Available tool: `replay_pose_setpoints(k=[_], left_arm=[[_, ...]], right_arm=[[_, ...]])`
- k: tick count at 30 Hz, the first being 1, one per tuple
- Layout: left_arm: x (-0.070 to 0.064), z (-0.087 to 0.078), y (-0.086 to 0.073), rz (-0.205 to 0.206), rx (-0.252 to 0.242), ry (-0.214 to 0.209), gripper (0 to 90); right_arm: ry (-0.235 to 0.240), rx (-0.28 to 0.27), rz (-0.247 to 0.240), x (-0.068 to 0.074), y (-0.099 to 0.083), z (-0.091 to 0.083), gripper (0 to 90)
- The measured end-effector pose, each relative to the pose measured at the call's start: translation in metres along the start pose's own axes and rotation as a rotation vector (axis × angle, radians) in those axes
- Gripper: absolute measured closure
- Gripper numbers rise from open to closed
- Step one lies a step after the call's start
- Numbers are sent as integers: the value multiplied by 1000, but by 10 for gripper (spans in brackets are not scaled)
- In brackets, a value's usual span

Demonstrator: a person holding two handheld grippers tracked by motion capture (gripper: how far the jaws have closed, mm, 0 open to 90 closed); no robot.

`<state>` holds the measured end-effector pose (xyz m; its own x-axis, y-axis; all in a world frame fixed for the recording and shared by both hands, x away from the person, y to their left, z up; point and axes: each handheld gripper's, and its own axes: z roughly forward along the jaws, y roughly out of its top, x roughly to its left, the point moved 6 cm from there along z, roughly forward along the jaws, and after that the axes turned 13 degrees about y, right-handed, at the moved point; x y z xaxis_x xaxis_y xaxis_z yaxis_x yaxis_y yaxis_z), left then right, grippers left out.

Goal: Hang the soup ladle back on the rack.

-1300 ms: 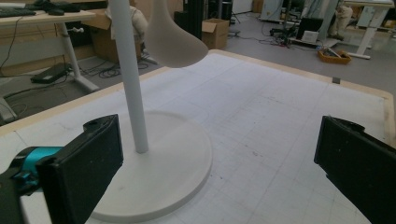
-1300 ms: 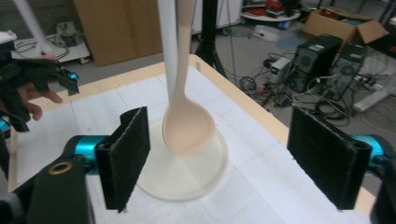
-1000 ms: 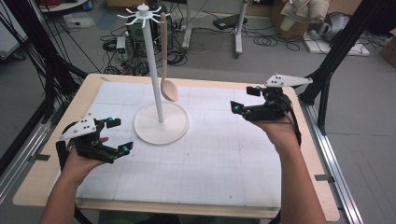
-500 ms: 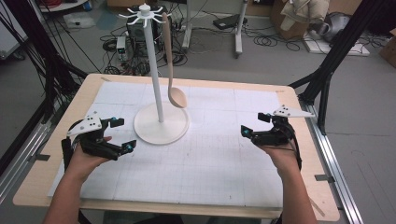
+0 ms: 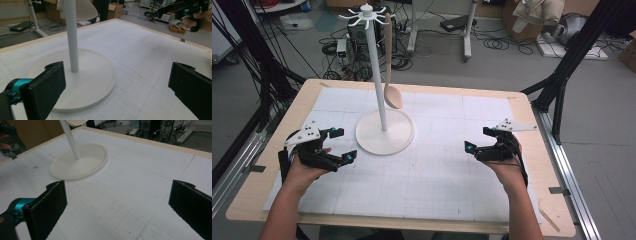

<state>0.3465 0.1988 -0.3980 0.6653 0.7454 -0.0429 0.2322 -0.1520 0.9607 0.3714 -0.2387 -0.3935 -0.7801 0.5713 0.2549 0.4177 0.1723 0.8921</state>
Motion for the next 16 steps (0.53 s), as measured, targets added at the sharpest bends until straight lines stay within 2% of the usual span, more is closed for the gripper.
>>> replay_pose_setpoints(k=[16], left_arm=[[-3,3,-4,9,16,0,17]], right_arm=[[-4,4,-7,2,0,-3,11]])
